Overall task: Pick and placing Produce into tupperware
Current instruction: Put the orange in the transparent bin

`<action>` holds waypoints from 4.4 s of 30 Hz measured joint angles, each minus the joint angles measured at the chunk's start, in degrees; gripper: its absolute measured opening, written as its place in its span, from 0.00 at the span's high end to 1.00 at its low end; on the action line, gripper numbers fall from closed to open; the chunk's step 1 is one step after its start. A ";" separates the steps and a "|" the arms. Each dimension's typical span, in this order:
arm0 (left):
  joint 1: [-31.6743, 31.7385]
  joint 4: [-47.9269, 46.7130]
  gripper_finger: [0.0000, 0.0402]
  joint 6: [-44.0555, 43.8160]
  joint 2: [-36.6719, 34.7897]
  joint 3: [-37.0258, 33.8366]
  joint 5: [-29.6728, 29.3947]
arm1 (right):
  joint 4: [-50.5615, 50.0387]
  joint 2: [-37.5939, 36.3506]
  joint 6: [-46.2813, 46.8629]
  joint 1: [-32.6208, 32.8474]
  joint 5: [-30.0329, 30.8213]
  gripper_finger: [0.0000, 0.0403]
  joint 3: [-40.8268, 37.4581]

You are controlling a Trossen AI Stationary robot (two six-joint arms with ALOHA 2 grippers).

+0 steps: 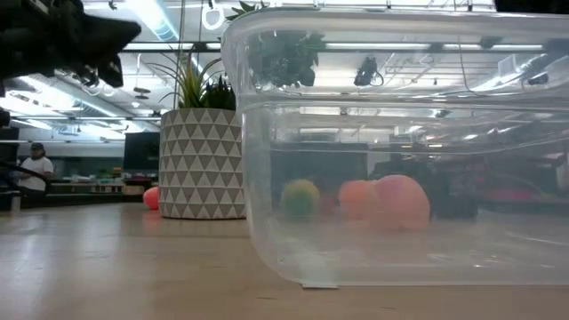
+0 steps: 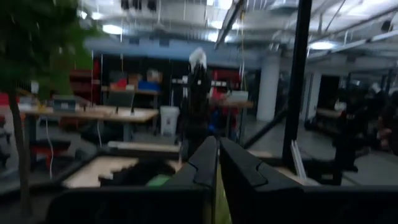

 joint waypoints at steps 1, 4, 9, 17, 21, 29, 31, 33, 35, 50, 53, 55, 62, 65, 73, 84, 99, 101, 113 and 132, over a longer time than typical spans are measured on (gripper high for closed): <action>0.00 1.38 0.94 0.00 0.00 0.00 0.00 | 2.14 0.00 0.01 0.00 0.01 0.95 0.00; -0.01 6.28 0.93 0.00 0.00 0.00 0.00 | 7.60 0.00 0.70 0.00 -0.01 0.95 0.00; 0.17 14.70 0.95 0.62 0.00 0.00 0.00 | 11.82 0.00 8.31 0.02 6.59 0.95 0.95; 0.20 27.73 0.97 13.11 0.00 0.00 -2.18 | 11.10 0.33 9.81 0.00 21.54 0.95 5.77; 0.20 33.21 0.95 12.73 0.00 0.00 -2.58 | 9.39 0.33 9.53 0.00 25.01 0.95 9.35; 0.20 40.71 0.96 9.50 -0.04 0.16 -4.36 | -10.78 7.37 20.90 0.00 31.45 0.95 21.73; 0.20 39.94 0.97 9.25 0.03 1.37 -5.41 | -11.94 12.87 20.91 0.00 33.25 0.95 25.53; 0.20 39.05 0.97 8.32 0.00 3.72 -7.95 | -12.02 18.49 19.24 0.00 34.05 0.95 29.88; 0.20 34.42 0.97 8.23 0.01 6.99 -11.09 | -14.04 23.68 17.28 -0.16 34.07 0.95 34.59; 0.22 -20.59 0.78 15.93 24.09 51.71 -22.40 | -61.36 48.82 21.85 -13.75 9.00 0.95 70.77; 0.22 -28.25 0.73 15.91 30.39 60.41 -22.87 | -67.66 51.88 23.39 -14.75 4.48 0.95 74.07; 0.22 -31.88 0.70 16.10 34.47 65.42 -23.01 | -70.45 53.74 23.80 -14.76 2.26 0.95 75.19; 0.20 -53.10 0.70 18.70 45.00 78.00 -23.06 | -78.75 58.79 21.53 -14.19 -3.64 0.93 76.00; 0.20 -66.36 0.71 18.04 47.85 81.11 -23.08 | -82.51 60.14 18.80 -12.86 -3.40 0.90 76.00; 0.20 -85.40 0.64 14.55 51.16 81.71 -23.95 | -89.71 66.92 11.18 -9.53 -1.53 0.68 76.00; 0.20 -93.39 0.54 11.99 52.92 81.70 -25.79 | -101.11 80.82 -0.92 -8.27 4.10 0.37 76.00; 0.20 -93.08 0.52 12.19 54.94 81.70 -27.06 | -100.60 94.48 -9.18 -8.00 -3.29 0.36 75.95; 0.20 -93.04 0.52 11.22 55.05 81.70 -27.05 | -99.60 95.92 -7.61 -7.81 -3.44 0.36 75.95; 0.20 -93.04 0.52 8.34 55.12 81.70 -27.06 | -94.51 101.03 1.29 -7.80 -2.25 0.31 75.89; 0.20 -93.04 0.56 5.33 55.12 81.70 -27.06 | -91.74 105.90 1.69 -2.40 3.96 0.02 75.91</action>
